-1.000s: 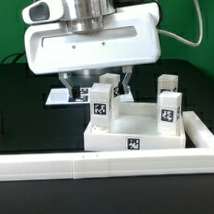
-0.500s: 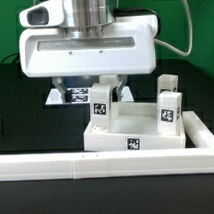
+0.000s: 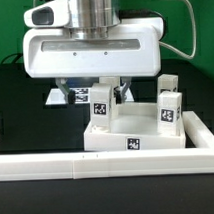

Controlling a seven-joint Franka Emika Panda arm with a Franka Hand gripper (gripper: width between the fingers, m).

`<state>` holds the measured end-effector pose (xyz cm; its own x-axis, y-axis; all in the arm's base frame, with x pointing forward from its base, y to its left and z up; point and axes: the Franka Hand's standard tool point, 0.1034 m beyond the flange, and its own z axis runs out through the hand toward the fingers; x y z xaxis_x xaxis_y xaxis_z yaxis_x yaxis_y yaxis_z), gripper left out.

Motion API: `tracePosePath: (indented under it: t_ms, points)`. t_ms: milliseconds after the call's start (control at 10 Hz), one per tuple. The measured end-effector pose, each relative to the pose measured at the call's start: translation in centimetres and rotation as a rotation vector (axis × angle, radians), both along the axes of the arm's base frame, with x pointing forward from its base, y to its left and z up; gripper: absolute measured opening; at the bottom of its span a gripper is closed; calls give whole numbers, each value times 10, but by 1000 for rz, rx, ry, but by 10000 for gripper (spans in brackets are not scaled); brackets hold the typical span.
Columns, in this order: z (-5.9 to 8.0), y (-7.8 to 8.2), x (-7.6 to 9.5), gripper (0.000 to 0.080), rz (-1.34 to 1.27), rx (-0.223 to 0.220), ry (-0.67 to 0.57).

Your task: Assemble square table

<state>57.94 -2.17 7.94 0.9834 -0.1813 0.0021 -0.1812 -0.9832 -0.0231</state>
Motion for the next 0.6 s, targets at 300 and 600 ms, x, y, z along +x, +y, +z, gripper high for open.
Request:
tracePosePath:
  t_ms: [300,600]
  points:
    - [-3,-1,-5,649,-13,-1,5]
    - [-2,4,-3,287,-16,1,2]
